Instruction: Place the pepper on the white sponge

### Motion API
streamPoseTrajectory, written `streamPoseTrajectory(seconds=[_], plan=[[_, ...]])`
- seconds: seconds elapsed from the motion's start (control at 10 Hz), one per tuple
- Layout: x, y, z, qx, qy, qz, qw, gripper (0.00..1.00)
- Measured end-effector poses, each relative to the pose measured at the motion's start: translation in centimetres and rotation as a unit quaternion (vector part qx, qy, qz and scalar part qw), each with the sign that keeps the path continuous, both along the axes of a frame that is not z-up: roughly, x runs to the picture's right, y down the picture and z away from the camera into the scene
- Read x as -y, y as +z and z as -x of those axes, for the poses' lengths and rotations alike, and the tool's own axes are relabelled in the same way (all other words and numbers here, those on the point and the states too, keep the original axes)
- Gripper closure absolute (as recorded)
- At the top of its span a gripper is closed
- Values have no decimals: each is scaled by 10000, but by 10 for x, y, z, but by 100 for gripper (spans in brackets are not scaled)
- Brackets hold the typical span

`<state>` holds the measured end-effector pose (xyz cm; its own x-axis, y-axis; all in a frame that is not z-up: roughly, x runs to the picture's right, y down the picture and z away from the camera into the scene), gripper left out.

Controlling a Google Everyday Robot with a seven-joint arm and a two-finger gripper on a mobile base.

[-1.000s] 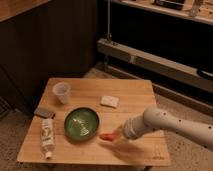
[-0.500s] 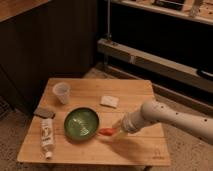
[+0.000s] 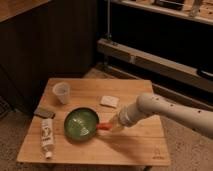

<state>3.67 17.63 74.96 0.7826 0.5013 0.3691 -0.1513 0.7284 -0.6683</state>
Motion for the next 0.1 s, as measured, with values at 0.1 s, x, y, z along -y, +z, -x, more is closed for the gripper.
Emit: streamPoseTrajectory(seconds=[0.1], plan=[[6, 4, 2, 8, -5, 2, 10000, 83]])
